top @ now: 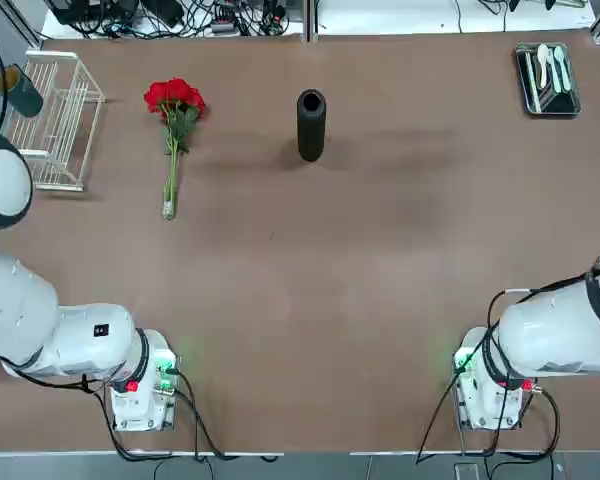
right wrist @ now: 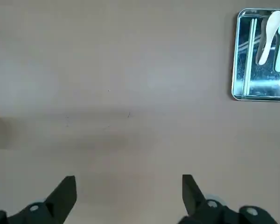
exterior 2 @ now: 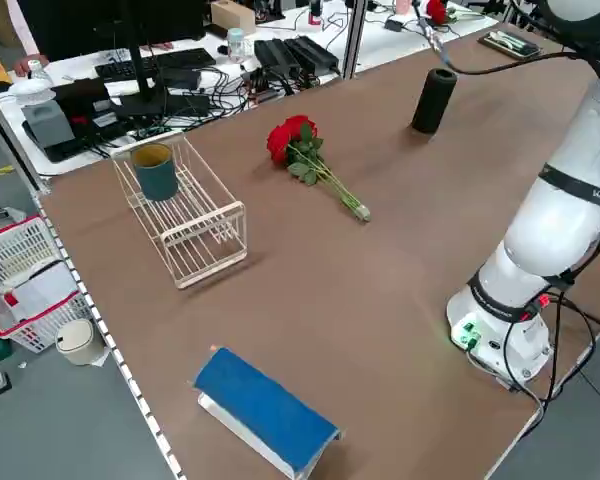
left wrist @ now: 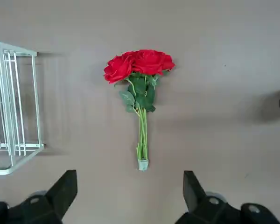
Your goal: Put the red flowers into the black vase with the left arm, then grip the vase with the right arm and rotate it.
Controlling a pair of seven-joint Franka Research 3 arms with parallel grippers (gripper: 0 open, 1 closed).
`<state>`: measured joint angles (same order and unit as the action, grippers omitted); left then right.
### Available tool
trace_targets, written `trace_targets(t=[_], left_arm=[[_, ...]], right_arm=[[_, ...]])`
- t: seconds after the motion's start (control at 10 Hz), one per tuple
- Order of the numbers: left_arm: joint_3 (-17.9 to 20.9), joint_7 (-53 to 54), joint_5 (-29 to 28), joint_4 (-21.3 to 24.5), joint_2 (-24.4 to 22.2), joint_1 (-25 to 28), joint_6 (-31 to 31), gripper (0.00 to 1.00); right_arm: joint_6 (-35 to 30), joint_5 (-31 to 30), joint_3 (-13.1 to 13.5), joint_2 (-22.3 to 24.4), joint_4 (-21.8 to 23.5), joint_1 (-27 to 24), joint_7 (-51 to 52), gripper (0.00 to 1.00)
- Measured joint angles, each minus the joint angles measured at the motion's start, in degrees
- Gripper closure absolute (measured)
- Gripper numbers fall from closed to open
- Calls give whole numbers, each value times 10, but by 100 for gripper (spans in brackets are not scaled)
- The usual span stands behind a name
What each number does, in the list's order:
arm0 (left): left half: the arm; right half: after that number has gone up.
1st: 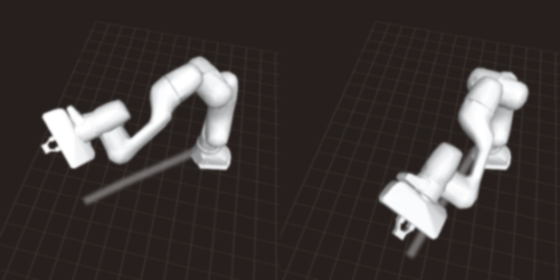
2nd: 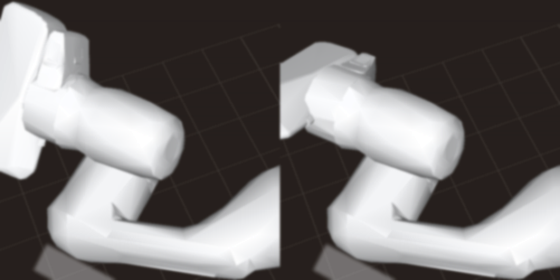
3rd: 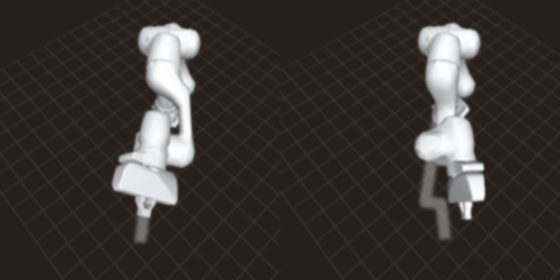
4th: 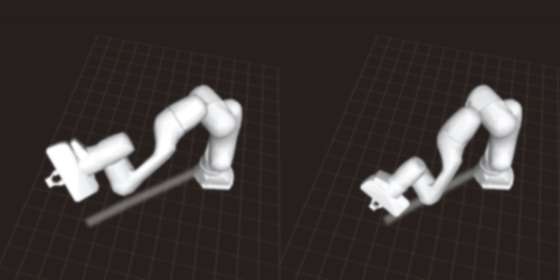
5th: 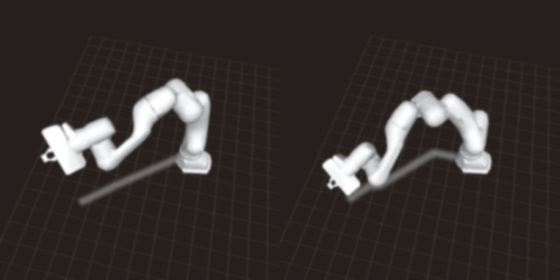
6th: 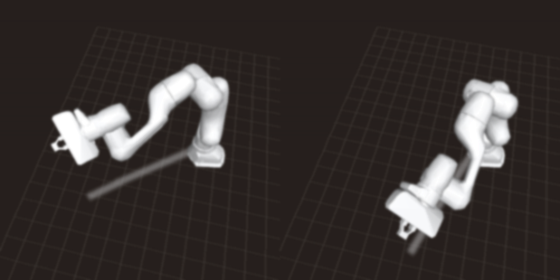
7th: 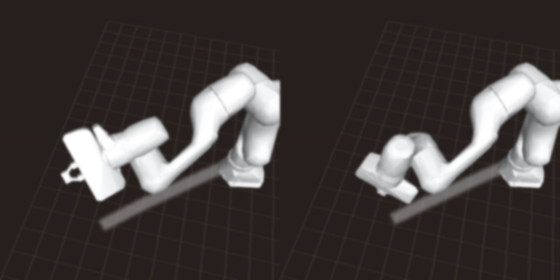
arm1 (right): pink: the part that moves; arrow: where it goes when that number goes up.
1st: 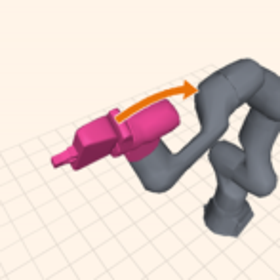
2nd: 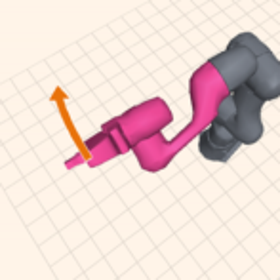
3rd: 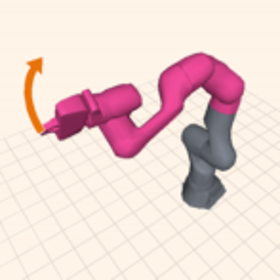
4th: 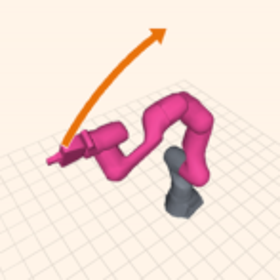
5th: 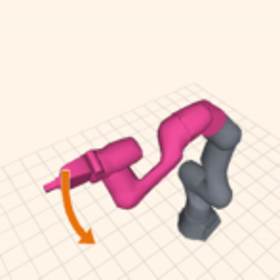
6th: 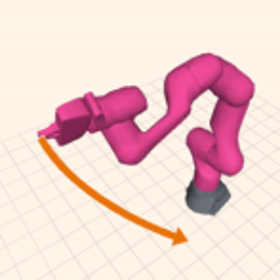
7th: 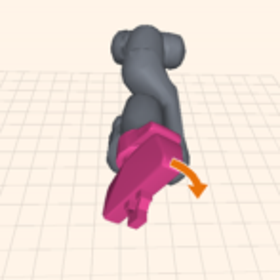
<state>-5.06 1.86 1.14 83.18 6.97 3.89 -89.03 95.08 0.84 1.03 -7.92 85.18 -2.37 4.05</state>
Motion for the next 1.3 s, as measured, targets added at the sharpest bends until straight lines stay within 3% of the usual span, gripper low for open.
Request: trace_targets(t=[0.3, 1.0, 1.3], left_arm=[[1, -6, 0, 52, 32, 7, -72, 0], [-1, -20, 0, 331, 29, 26, -371, 0], [-8, -62, 0, 416, 32, 20, -473, 0]], right_arm=[[4, 0, -1, 0, 0, 0, 0, 0], [9, 0, -1, 0, 0, 0, 0, 0], [9, 0, -1, 0, 0, 0, 0, 0]])
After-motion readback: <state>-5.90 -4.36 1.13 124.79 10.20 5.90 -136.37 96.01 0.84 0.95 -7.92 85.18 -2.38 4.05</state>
